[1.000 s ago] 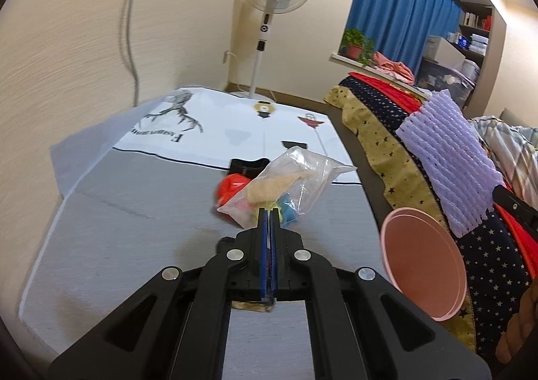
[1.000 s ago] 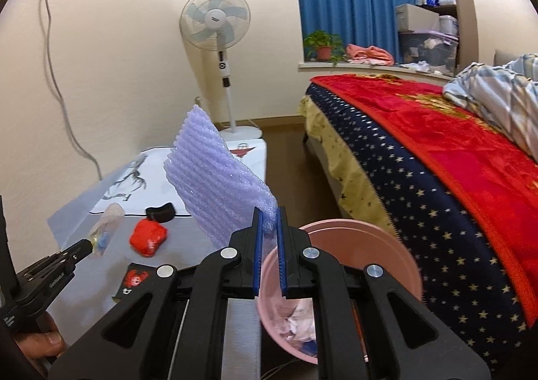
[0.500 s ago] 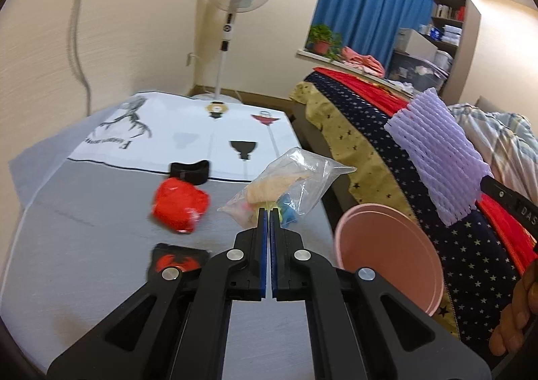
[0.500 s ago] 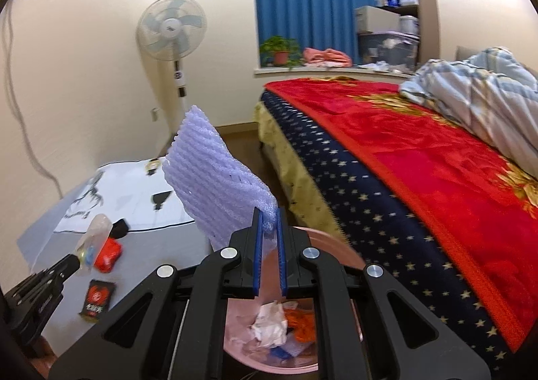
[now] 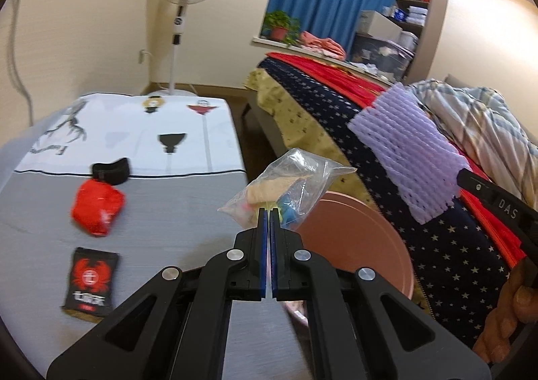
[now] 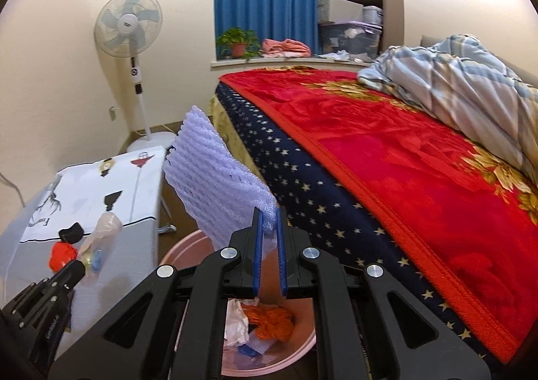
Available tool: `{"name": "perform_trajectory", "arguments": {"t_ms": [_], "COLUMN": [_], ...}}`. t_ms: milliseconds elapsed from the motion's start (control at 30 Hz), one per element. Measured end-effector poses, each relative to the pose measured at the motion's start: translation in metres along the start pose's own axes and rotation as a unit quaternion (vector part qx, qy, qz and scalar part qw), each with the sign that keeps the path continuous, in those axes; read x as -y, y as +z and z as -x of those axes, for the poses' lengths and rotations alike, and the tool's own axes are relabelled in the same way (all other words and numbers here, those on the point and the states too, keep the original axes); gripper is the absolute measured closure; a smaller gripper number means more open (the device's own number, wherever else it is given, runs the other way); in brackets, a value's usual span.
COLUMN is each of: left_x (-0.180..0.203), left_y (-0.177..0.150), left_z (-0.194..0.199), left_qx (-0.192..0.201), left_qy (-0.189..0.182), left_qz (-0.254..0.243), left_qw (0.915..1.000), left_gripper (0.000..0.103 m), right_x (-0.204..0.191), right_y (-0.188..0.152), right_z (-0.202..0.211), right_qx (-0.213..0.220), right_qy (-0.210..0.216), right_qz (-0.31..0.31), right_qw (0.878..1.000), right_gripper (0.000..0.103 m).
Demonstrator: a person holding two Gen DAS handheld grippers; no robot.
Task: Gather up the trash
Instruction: 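Carry the foam net and candy bag with both tools over the pink bin, then open both tools to drop the foam net and candy bag into the bin, then grasp the black crab-printed snack packet with the right tool while the left tool grasps the red plastic bag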
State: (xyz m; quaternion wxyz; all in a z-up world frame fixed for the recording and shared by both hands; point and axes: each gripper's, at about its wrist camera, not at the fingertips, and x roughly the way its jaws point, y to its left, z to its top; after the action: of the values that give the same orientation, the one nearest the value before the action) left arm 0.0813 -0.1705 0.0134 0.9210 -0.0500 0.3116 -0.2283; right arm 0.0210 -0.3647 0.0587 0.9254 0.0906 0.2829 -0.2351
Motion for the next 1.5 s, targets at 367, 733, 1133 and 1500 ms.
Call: {"name": "perform_trajectory", "arguments": {"t_ms": [367, 733, 1133, 1500], "left_x": [0.035, 0.033, -0.018, -0.088], "left_y": [-0.006, -0.01, -0.001, 0.007], "left_z": [-0.026, -0.031, 0.003, 0.046], "left_qx": [-0.022, -0.035, -0.002, 0.033], "left_qy": [-0.032, -0.055, -0.012, 0.052], "left_qz": [-0.017, -0.016, 0.009, 0.039], "left_qw": [0.9991, 0.9978, 0.9999, 0.9973], "left_gripper": [0.102, 0.083, 0.083, 0.083], "right_x": [0.015, 0.02, -0.01, -0.079], "right_y": [-0.002, -0.003, -0.007, -0.028], "right_z": [-0.008, -0.01, 0.003, 0.011], "right_qx": [-0.012, -0.02, -0.008, -0.029], "right_qy": [-0.019, -0.019, 0.048, 0.15], "right_qz": [-0.01, -0.027, -0.007, 0.036], "right_qw": [1.0, 0.999, 0.999, 0.988], "right_gripper": [0.095, 0.072, 0.072, 0.072]}}
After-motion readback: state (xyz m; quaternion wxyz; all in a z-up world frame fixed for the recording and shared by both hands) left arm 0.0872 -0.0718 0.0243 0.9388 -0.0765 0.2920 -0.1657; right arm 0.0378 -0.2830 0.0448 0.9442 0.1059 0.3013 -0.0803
